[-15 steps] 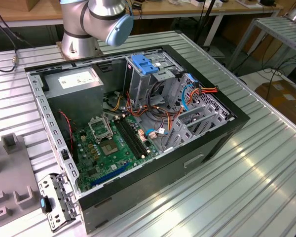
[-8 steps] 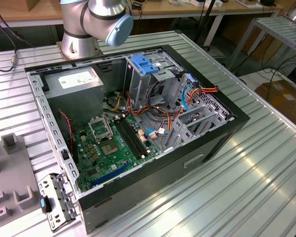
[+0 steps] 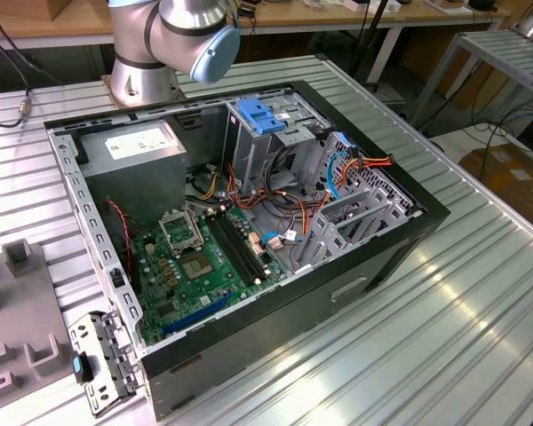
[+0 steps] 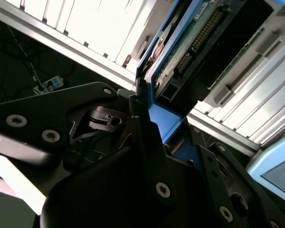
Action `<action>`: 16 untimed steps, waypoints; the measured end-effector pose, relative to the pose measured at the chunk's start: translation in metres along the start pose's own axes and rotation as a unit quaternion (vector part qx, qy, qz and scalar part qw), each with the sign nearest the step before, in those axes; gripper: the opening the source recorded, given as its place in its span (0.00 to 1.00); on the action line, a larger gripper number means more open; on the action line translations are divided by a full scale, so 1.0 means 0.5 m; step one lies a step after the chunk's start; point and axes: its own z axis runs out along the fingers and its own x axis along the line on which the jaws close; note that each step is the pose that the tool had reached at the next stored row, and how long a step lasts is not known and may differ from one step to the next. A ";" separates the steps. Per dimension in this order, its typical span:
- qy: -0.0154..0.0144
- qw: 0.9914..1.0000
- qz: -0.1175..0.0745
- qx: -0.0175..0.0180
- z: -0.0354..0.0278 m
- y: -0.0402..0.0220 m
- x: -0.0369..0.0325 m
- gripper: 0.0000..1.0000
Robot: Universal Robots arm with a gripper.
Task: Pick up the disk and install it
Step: 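Pick up the disk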
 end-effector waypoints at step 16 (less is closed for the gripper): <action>0.000 1.000 0.000 -0.001 -0.031 0.001 -0.001 0.37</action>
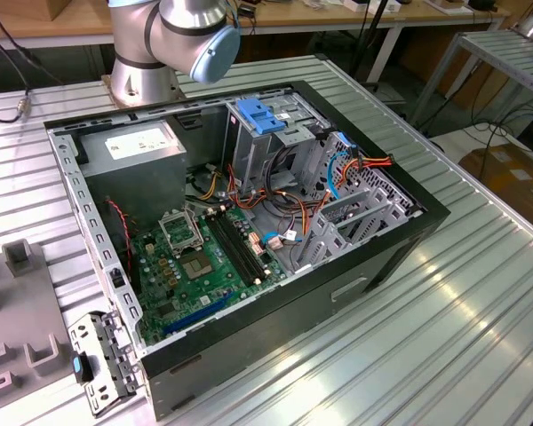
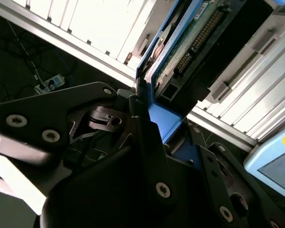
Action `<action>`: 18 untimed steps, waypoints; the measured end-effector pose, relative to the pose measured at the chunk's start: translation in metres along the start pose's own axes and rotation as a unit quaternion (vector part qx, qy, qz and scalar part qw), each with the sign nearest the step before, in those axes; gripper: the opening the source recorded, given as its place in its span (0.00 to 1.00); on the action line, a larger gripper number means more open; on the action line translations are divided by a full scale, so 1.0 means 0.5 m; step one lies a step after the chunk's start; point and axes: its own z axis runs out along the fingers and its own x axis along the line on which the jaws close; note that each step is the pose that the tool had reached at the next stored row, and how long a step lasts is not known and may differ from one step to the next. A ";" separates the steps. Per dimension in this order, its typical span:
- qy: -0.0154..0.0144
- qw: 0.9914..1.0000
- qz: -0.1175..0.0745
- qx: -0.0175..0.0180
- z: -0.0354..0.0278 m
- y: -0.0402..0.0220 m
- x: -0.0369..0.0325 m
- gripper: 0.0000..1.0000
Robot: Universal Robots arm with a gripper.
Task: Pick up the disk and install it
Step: 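Pick up the disk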
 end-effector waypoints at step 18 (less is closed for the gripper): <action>-0.001 1.000 0.000 -0.002 -0.045 0.001 -0.001 0.37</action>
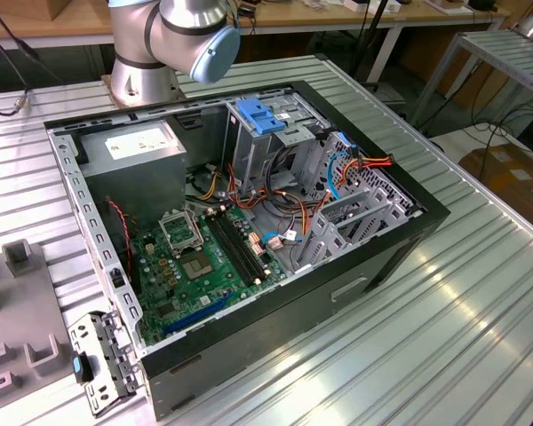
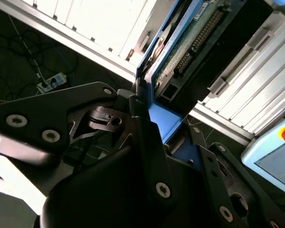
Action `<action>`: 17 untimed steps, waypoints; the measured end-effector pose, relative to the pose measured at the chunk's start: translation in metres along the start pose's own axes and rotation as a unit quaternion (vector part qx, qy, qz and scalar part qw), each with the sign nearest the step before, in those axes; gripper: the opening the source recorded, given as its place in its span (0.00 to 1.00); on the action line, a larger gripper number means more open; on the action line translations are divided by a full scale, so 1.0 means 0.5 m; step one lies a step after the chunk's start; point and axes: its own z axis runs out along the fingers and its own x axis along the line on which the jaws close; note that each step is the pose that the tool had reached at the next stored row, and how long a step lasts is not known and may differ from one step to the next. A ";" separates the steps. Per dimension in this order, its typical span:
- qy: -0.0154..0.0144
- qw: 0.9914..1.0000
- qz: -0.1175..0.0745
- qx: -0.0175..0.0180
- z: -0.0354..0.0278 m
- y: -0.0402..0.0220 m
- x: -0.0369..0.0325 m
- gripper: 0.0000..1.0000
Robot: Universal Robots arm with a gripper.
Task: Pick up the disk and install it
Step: 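Pick up the disk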
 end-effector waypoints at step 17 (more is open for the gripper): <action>0.000 1.000 0.000 -0.003 -0.057 0.002 -0.002 0.37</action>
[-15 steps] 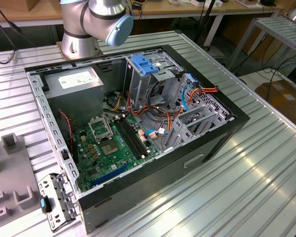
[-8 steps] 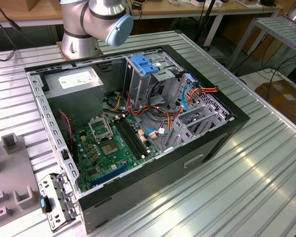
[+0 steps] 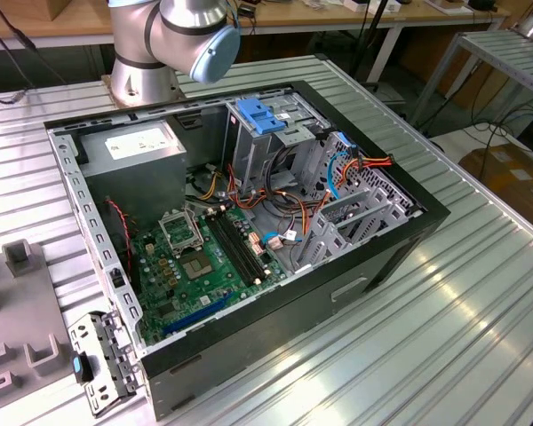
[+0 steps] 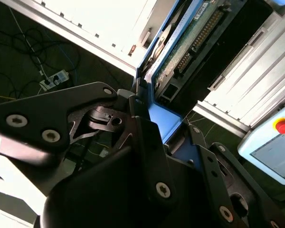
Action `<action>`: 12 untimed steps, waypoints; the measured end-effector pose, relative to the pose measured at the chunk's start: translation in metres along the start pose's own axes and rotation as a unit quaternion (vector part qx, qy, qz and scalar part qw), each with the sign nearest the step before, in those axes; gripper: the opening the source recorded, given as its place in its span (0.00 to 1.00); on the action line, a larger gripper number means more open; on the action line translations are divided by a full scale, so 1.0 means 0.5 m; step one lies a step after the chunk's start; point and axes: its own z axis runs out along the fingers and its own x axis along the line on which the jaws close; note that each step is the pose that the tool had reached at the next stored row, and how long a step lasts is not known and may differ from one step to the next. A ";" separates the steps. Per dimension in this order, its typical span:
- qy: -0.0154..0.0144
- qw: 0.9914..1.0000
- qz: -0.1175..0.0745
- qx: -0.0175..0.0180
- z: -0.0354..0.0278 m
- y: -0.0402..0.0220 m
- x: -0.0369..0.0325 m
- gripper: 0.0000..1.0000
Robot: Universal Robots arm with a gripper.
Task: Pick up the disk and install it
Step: 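Pick up the disk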
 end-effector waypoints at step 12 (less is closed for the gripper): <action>0.000 1.000 0.000 -0.002 -0.038 0.002 -0.001 0.37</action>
